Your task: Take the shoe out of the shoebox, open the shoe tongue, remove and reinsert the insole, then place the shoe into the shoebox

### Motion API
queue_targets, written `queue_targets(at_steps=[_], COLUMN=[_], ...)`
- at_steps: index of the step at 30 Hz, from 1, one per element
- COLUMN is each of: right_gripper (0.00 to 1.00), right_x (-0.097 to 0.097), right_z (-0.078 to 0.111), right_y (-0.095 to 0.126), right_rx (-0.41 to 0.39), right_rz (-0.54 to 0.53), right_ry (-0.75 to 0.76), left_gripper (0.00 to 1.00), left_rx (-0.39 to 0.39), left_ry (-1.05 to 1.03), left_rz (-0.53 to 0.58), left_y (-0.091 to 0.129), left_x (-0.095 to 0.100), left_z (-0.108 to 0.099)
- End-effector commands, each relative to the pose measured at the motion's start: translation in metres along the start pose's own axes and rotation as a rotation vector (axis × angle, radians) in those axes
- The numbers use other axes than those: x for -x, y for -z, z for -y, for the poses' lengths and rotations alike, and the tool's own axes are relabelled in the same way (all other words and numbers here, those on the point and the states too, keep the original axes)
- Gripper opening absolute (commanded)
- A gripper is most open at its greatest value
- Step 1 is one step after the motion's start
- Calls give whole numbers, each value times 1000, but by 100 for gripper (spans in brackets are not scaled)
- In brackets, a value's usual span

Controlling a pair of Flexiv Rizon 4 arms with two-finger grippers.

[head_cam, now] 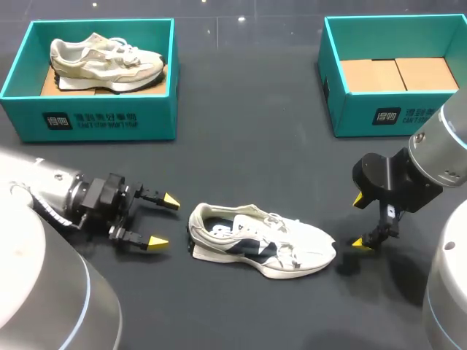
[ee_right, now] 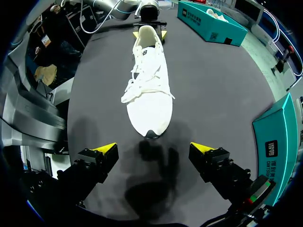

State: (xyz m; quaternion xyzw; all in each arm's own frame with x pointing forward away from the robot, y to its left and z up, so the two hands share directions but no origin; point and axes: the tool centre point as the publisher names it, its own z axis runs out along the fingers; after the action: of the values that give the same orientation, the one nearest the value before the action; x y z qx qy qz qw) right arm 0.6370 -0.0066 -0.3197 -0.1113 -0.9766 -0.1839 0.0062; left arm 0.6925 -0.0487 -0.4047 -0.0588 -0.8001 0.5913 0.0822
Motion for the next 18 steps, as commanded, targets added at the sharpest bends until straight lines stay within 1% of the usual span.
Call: queue_targets(at_steps=[1,9,18], right_gripper=[100,100,100], right_x=[-1,-1,-1], right_z=[1,1,1], right_y=[0,0,0], right_rx=[1,1,1], right_rz=[2,2,2], right_ry=[1,1,1], left_gripper=[100,100,100], left_rx=[-1,1,-9], left_ry=[1,2,5], left_rz=[-22,-46,-29], left_y=[-6,-14,-24], left_x=[5,-2,-5], left_z=[-2,0,5])
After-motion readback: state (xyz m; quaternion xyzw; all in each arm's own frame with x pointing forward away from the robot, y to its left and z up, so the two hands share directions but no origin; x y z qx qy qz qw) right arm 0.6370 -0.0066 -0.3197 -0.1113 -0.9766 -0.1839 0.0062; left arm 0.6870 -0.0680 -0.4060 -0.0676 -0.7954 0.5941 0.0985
